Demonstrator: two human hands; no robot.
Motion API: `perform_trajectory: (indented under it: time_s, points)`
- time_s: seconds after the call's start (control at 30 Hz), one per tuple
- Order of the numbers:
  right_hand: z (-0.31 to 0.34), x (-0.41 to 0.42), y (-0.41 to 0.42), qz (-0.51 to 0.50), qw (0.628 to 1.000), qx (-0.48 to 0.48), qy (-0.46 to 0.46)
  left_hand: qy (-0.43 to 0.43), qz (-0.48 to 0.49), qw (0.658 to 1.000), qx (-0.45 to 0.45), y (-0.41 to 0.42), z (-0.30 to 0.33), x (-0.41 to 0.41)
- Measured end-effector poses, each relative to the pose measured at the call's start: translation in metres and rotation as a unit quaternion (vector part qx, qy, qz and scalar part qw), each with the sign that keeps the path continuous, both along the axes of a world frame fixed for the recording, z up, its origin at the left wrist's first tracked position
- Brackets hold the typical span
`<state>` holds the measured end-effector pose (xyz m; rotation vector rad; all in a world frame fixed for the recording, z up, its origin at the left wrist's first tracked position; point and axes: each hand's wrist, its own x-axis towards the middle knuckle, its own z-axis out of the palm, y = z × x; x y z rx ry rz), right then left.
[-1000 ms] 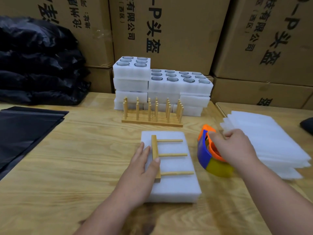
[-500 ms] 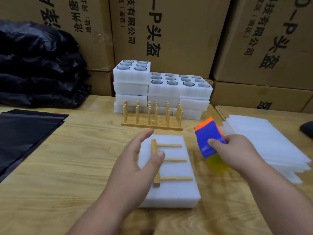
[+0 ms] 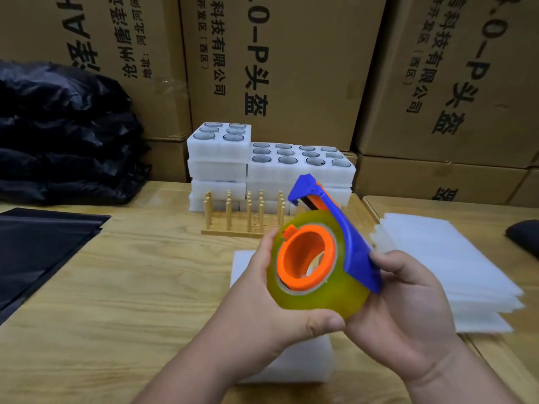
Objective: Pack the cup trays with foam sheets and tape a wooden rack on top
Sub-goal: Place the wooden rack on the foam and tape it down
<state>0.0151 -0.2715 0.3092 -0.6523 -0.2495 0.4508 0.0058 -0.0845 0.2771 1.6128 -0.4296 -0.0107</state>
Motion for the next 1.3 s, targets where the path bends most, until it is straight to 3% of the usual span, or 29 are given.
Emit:
perform_trajectory:
  time_s: [0.23,0.33,0.37,0.43,0.5,0.63,0.77,0.93,1.1,1.3]
  points:
    - [-0.004,-0.001,0.005,0.002,0.997,-0.07,0.017,-0.012,-0.029,0.999,0.038,0.008,-0.003,-0.001]
    - [0.004,-0.004,-0.002,-0.039,0.977,-0.197,-0.068,0.021,-0.035,0.998,0.053,0.02,0.005,-0.001]
    - [0.006,-0.004,-0.004,-0.059,0.95,-0.282,-0.123,0.023,-0.017,0.999,0.036,0.025,0.01,0.0]
    - [0.01,-0.005,-0.01,-0.109,0.844,-0.47,-0.236,0.005,0.039,0.999,-0.024,0.038,0.023,0.003]
    - [0.013,-0.005,-0.017,-0.115,0.749,-0.572,-0.313,-0.04,0.1,0.992,-0.063,0.052,0.034,0.007]
    - [0.01,-0.006,-0.03,-0.073,0.691,-0.617,-0.369,-0.083,0.133,0.987,-0.031,0.066,0.049,0.007]
    - [0.009,-0.007,-0.033,-0.033,0.671,-0.628,-0.392,-0.05,0.079,0.995,0.033,0.069,0.055,0.002]
    - [0.009,-0.008,-0.031,-0.002,0.676,-0.625,-0.391,-0.014,0.033,0.997,0.066,0.07,0.058,-0.001]
    - [0.012,-0.01,-0.03,0.026,0.668,-0.632,-0.392,-0.035,0.018,0.992,0.121,0.074,0.061,-0.004]
    - [0.015,-0.013,-0.03,0.052,0.662,-0.634,-0.397,0.0,-0.026,0.998,0.057,0.077,0.063,-0.007]
